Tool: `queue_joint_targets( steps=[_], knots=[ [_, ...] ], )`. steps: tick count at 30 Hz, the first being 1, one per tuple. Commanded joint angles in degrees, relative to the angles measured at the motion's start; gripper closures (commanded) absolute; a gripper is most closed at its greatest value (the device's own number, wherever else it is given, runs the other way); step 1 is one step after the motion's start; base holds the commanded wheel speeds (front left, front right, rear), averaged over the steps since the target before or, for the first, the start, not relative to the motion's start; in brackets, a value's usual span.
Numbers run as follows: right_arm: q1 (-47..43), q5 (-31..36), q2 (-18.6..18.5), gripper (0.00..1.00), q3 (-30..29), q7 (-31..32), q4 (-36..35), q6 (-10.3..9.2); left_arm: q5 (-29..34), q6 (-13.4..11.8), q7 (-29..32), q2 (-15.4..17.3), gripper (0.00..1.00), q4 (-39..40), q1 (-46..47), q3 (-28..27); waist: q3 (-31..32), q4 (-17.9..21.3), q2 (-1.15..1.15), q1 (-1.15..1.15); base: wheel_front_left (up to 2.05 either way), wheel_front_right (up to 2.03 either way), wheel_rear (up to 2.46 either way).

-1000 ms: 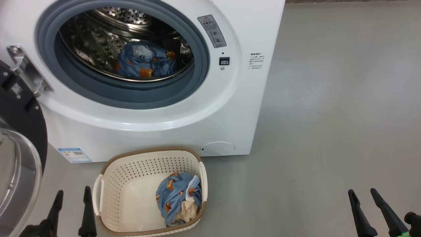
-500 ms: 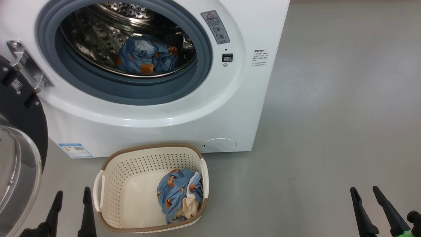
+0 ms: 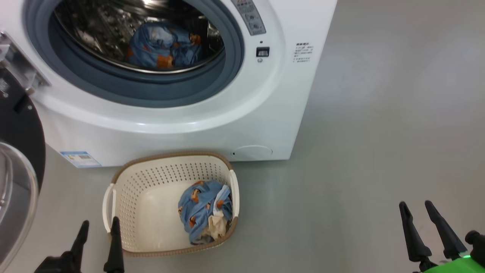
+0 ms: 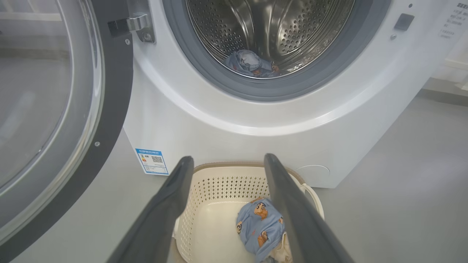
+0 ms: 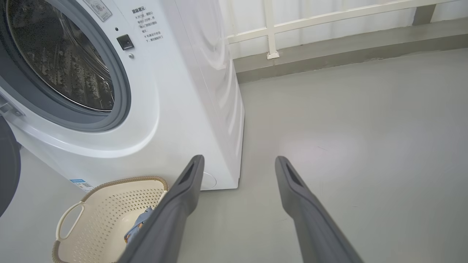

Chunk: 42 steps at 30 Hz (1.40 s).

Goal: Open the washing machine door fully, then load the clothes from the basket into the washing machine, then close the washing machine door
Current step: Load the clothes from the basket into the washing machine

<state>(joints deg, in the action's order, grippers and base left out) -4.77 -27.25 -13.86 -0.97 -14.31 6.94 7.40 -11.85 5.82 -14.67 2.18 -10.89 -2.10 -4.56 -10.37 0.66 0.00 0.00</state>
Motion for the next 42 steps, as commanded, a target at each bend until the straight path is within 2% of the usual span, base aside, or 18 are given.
queue_joint_targets(
  steps=[1,11,23,34,42],
  knots=[
    [1.61,0.37,-0.82,0.00,1.11,-0.69,-1.57,0.09,-0.46,0.01,-0.33,0.70,0.00,-0.23,2.73,-1.42,-2.00,0.07,0.00,0.00,0.00,0.00,0.00],
    [6.23,0.60,0.35,0.00,2.20,-0.69,-2.53,0.09,-0.74,1.00,-0.33,0.70,0.00,-13.48,12.56,1.53,-10.29,1.11,0.00,0.00,0.00,0.00,0.00],
    [12.28,0.98,0.65,0.00,3.08,-0.69,-3.88,0.09,0.44,1.61,-0.33,0.70,0.00,-30.30,28.71,5.98,-21.17,2.09,0.00,0.00,0.00,0.00,0.00],
    [18.60,1.22,0.96,0.00,5.08,-0.69,-4.88,0.09,-2.64,1.66,-0.33,1.11,0.00,-42.80,41.66,11.42,-31.12,3.67,0.00,0.00,0.00,0.00,0.00],
    [20.31,1.78,0.21,0.00,5.57,-0.69,-6.11,0.09,-6.38,1.66,-0.33,1.49,0.00,-48.84,47.58,17.35,-35.27,3.46,0.00,0.00,0.00,0.00,0.00]
  ],
)
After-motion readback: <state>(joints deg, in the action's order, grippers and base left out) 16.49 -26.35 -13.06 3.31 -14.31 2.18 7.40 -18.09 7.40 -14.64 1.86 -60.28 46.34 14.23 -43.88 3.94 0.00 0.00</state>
